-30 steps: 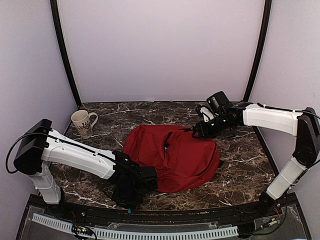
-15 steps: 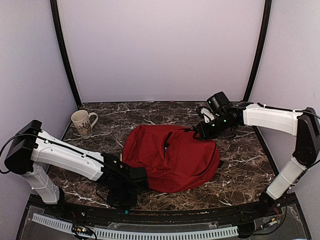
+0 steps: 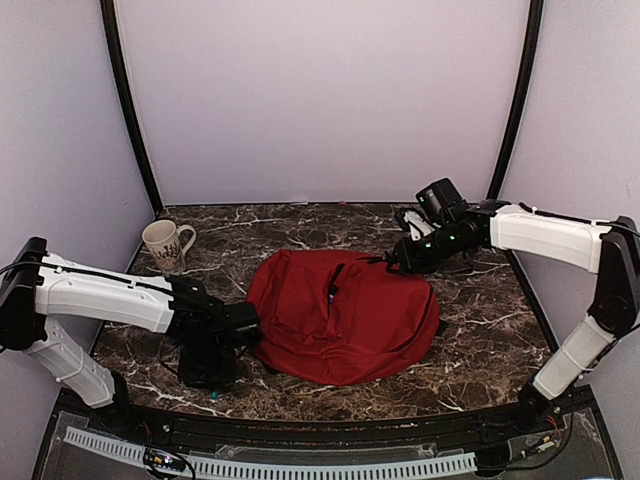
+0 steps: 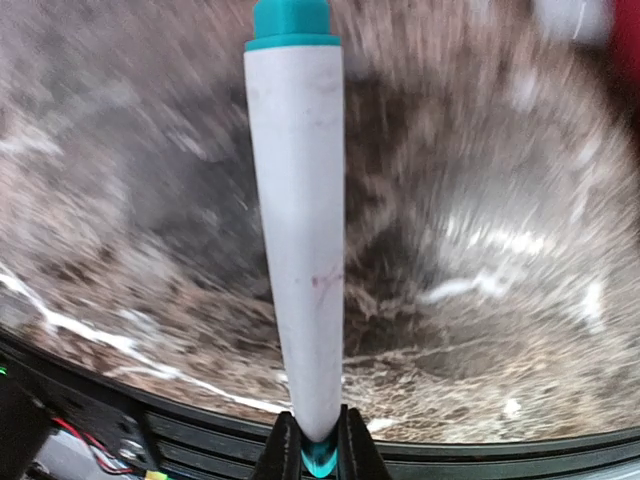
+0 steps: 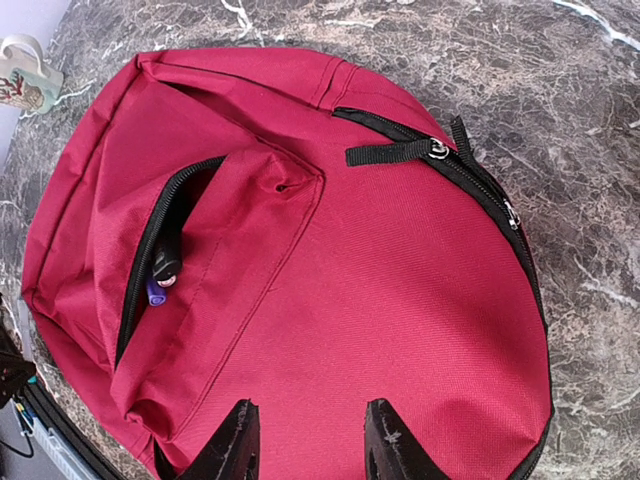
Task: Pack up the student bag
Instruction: Pick up the pen at the center of the board, then pass from the left arm to the right
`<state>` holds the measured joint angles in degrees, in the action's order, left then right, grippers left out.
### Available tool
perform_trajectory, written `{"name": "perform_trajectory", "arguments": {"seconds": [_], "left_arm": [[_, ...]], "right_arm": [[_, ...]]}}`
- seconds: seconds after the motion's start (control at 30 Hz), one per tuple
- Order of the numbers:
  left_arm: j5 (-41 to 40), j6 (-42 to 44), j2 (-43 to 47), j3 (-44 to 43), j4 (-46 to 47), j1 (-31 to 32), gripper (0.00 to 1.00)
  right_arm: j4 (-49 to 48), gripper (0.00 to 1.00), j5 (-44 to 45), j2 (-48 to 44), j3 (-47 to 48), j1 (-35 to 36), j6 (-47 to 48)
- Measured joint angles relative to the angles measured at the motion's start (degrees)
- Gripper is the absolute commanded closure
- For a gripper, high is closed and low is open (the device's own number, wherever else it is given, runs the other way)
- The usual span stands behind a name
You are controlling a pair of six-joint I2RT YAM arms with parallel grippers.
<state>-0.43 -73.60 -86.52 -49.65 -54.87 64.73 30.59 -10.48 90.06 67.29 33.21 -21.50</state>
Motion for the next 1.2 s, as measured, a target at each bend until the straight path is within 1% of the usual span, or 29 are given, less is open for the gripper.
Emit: {"name": "perform_trajectory", "arguments": {"seconds": [0.13, 0.3, 0.47, 0.63, 0.73, 0.83, 1.0, 1.1, 1.2], "left_arm": [[-4.3, 3.5, 2.7, -3.5, -2.8, -3.5, 1.00], [-9.4, 10.7, 2.5, -9.6, -3.8, -6.7, 1.00], [-13.0, 21.9, -0.1, -16.9, -3.0, -8.3, 1.00], [-13.7, 35.8, -1.0, -22.6, 1.8, -8.7, 1.00], [-12.3, 44.0, -1.0, -23.6, 5.8, -9.0, 1.00], [-9.0, 52.3, -1.1, -23.9, 9.9, -9.6, 1.00], [-1.9, 63.0, -2.3, -26.2, 14.8, -10.3, 1.00], [1.8, 68.9, -3.6, -27.8, 16.6, -10.8, 1.00], [5.1, 74.4, -4.9, -28.6, 17.5, -10.9, 1.00]], "right_arm": [[0.8, 0.62, 0.2, -1.2, 0.4, 0.0, -0.5], [2.5, 0.62, 1.7, -4.3, 0.4, 0.0, -1.6], [3.7, 0.62, 3.3, -9.0, 0.0, 0.0, -2.8], [4.2, 0.62, 4.5, -14.1, -2.5, 0.0, -3.8], [4.2, 0.61, 4.2, -16.1, -4.0, 0.0, -4.2], [3.7, 0.60, 2.2, -18.5, -6.3, 0.0, -4.3], [-0.4, 0.59, -5.7, -22.3, -13.1, 0.0, -4.1], [-2.3, 0.58, -10.7, -22.8, -17.2, 0.0, -3.3], [-2.8, 0.57, -14.3, -22.9, -19.3, 0.5, -0.9]]}}
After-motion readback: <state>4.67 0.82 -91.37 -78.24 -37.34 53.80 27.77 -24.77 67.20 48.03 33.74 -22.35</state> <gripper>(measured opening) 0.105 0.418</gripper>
